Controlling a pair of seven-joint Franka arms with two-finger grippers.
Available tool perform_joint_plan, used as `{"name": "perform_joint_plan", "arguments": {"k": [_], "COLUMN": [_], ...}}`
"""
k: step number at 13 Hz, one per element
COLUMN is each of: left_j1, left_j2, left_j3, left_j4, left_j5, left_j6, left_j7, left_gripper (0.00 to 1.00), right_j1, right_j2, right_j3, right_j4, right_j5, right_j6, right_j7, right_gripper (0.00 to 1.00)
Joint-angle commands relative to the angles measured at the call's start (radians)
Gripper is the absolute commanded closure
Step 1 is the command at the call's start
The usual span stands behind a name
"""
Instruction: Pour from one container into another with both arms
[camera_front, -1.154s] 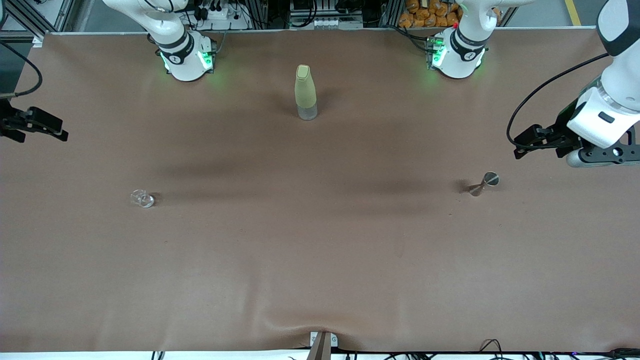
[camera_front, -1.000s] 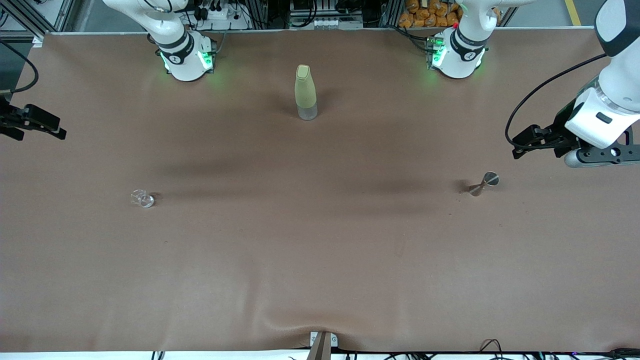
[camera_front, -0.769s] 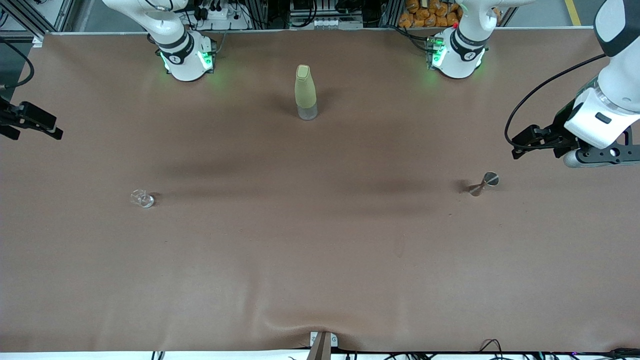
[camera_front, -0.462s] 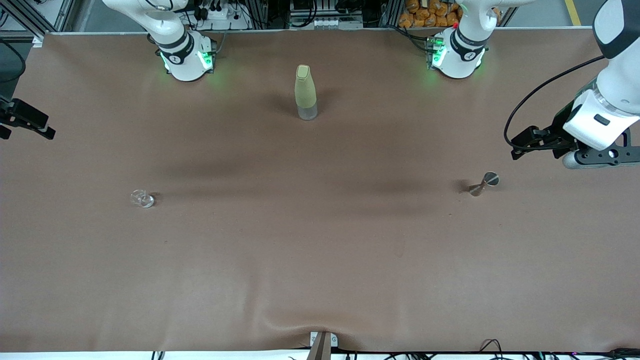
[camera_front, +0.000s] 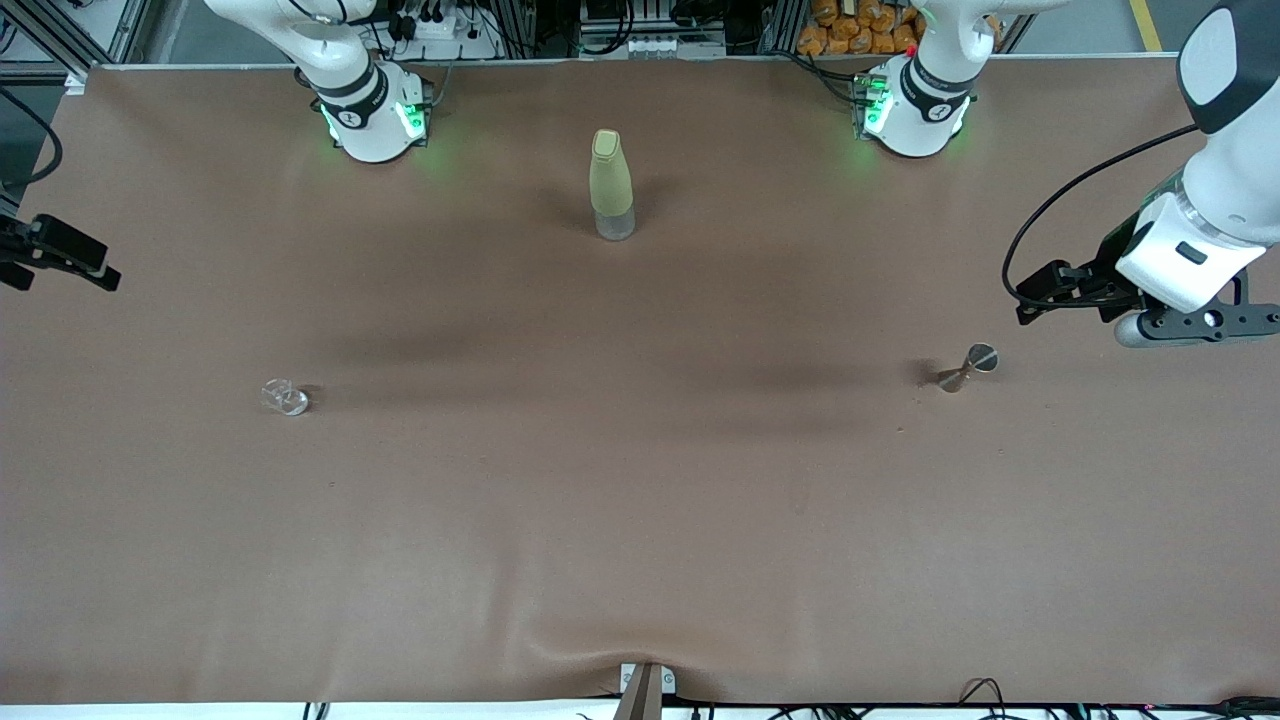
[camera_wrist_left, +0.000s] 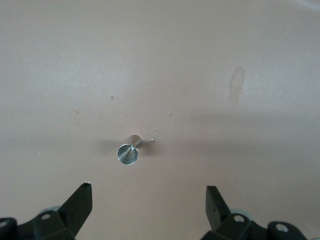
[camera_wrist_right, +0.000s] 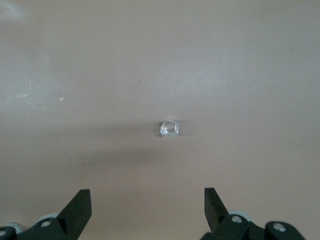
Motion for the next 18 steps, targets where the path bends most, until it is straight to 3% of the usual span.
{"name": "perform_joint_plan", "arguments": {"k": [1,18], "left_j1": [0.01,0.007], "left_j2": [-0.003,0.001], "left_j3": [-0.009,-0.009], "left_j4": [0.004,0.027], "left_j5": [0.021,0.014], "left_j6": [0.008,0.01], "left_j7": [0.004,0.005], "left_gripper": [0.0,0.0], "right_j1": [0.008,0.04], "right_j2": [0.022,0.049], "right_j3": [-0.011,-0.008], "right_j4": [0.03,0.058], "right_j5": [0.02,0.023], "right_j6": [-0.01,-0.009], "right_j7": [0.02,0.023], "right_gripper": [0.0,0.0]}}
